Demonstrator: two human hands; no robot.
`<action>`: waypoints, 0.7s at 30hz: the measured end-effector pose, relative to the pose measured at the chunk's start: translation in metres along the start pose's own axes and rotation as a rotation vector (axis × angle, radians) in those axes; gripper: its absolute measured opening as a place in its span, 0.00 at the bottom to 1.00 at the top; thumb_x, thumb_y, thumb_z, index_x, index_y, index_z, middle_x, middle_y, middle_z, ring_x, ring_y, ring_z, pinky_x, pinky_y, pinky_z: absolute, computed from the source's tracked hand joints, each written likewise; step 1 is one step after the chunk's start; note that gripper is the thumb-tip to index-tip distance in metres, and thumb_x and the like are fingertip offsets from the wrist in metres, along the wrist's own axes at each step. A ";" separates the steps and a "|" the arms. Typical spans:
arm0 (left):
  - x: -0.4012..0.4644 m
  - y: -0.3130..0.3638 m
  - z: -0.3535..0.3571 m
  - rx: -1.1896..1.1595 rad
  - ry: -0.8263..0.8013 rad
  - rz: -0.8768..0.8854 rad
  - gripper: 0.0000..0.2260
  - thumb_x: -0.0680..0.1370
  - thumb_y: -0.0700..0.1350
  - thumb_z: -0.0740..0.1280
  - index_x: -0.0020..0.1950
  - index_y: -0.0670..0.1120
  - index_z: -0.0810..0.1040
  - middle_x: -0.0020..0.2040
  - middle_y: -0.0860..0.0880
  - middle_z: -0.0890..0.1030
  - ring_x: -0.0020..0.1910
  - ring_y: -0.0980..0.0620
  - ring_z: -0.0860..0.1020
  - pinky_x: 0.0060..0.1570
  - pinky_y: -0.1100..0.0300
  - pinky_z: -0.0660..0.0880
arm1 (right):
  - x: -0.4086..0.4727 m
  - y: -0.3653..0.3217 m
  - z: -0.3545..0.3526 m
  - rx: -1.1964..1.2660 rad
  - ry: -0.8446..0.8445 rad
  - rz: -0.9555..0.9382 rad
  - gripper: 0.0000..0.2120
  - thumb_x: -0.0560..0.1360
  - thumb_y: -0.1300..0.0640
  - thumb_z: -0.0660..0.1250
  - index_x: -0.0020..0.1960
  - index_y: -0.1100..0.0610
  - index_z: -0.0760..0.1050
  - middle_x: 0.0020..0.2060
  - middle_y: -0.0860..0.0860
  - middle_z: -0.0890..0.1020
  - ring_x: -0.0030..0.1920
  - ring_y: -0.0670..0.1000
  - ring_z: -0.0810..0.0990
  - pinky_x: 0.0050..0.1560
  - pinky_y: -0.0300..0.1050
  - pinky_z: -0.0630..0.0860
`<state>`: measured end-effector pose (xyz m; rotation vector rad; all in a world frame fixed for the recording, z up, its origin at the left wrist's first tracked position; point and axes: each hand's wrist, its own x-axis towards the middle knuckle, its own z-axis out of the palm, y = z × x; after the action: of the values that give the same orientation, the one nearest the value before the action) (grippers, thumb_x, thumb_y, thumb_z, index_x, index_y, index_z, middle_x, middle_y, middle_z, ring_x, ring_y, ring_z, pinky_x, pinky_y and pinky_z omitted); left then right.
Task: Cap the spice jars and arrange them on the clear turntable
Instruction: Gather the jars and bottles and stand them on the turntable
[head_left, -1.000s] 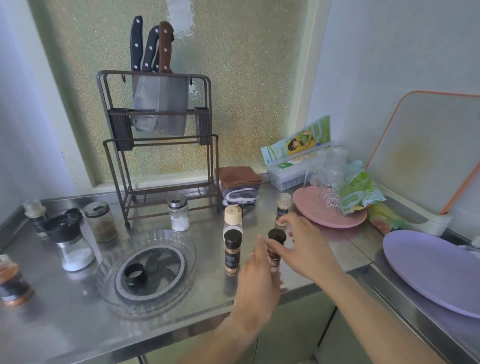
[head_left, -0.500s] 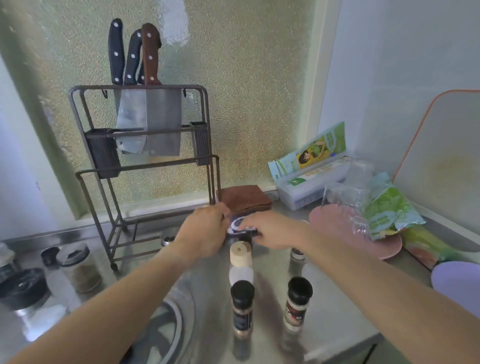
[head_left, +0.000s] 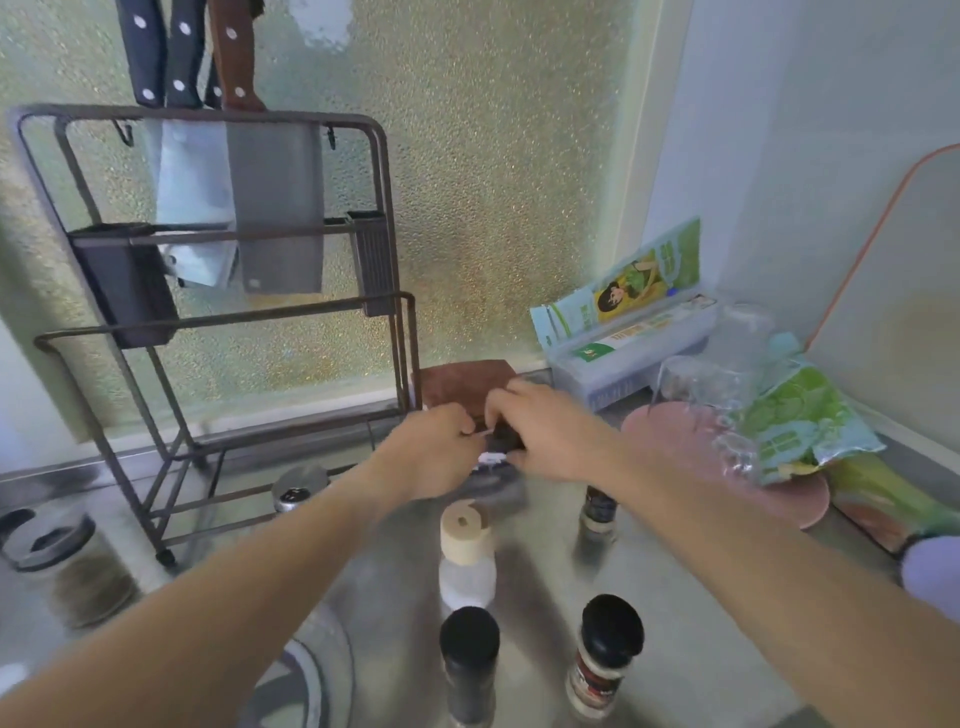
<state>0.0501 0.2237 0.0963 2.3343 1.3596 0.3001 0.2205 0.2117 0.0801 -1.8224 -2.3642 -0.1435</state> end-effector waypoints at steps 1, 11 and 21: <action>0.006 0.009 0.000 -0.012 -0.004 0.009 0.15 0.81 0.46 0.64 0.62 0.38 0.79 0.60 0.42 0.82 0.60 0.40 0.79 0.59 0.52 0.75 | -0.007 0.010 -0.015 0.037 0.059 0.028 0.18 0.70 0.58 0.74 0.58 0.53 0.74 0.53 0.53 0.77 0.53 0.56 0.78 0.53 0.52 0.76; 0.035 0.083 0.061 -0.119 -0.188 -0.048 0.31 0.68 0.49 0.82 0.66 0.39 0.76 0.60 0.41 0.82 0.61 0.41 0.80 0.62 0.50 0.77 | -0.086 0.067 -0.031 0.684 0.350 0.448 0.11 0.65 0.60 0.82 0.43 0.54 0.81 0.39 0.49 0.87 0.37 0.46 0.84 0.44 0.40 0.77; 0.045 0.089 0.086 -0.179 -0.097 -0.076 0.19 0.66 0.49 0.82 0.51 0.40 0.85 0.50 0.42 0.87 0.52 0.44 0.84 0.51 0.51 0.81 | -0.108 0.076 -0.001 0.602 0.230 0.393 0.13 0.67 0.66 0.77 0.45 0.51 0.79 0.43 0.44 0.85 0.45 0.44 0.85 0.49 0.47 0.82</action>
<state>0.1751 0.2031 0.0591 2.1179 1.3141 0.2699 0.3207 0.1276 0.0607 -1.7866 -1.6130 0.3463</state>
